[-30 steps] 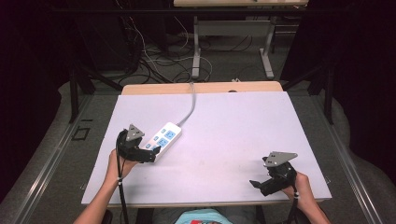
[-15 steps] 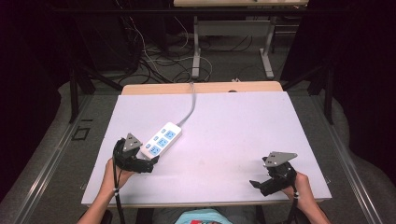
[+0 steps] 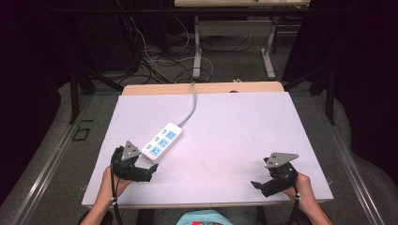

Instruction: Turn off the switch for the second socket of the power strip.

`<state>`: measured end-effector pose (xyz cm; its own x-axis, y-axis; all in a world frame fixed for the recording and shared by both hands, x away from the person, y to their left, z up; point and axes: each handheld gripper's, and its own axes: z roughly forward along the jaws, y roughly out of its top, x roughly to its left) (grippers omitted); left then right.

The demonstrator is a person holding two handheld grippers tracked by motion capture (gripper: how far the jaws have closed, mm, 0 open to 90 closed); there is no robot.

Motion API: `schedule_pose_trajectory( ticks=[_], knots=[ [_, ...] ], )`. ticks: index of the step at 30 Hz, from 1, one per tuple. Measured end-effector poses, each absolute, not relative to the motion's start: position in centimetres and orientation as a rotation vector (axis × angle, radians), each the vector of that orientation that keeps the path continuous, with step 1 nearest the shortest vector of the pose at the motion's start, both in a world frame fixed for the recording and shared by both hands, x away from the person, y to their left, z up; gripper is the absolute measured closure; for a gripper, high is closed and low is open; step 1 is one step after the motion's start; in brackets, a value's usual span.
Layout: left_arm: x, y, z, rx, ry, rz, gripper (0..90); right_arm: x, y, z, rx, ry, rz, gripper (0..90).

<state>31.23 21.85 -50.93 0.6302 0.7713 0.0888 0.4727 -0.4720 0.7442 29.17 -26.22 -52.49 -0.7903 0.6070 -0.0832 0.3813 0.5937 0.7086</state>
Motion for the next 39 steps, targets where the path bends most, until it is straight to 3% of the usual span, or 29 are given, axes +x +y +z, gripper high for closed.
schedule_pose_trajectory(
  ticks=[39],
  knots=[
    [28.5,22.4,-52.5,2.216,0.931,0.526,0.0,29.1,-26.2,-52.5,0.807,2.525,0.984,3.9]
  ],
)
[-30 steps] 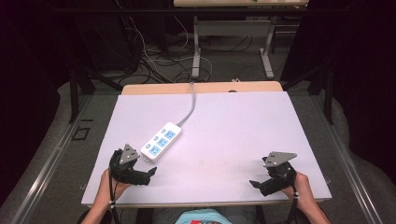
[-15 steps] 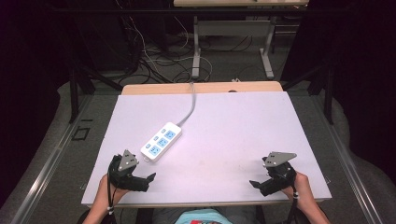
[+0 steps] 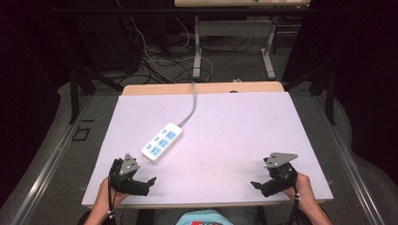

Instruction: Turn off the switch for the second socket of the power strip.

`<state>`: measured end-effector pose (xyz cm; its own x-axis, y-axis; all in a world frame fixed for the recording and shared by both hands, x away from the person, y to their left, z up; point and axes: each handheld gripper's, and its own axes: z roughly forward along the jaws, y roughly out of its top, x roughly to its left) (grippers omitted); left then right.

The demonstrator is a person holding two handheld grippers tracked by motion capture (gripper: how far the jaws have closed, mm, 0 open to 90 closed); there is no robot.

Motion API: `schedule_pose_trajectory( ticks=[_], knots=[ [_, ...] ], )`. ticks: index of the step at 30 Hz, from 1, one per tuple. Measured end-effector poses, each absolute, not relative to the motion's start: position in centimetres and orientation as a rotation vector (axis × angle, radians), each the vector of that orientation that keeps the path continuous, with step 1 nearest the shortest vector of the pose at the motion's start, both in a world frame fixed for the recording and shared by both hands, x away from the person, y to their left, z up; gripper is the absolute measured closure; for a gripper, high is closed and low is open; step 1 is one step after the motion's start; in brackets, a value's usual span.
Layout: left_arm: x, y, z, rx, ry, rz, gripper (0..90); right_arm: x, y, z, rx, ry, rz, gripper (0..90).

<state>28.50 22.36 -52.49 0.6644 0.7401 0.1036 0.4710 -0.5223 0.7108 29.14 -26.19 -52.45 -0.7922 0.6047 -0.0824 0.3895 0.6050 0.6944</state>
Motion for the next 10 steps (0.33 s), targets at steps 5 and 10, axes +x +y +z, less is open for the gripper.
schedule_pose_trajectory(
  ticks=[5,10],
  knots=[
    [28.59,22.25,-52.64,2.212,0.923,0.532,0.0,29.14,-26.15,-52.48,0.804,2.523,0.985,3.9],
    [28.67,22.33,-52.56,2.224,0.923,0.529,0.0,29.16,-26.15,-52.46,0.802,2.529,0.983,3.9]
  ],
)
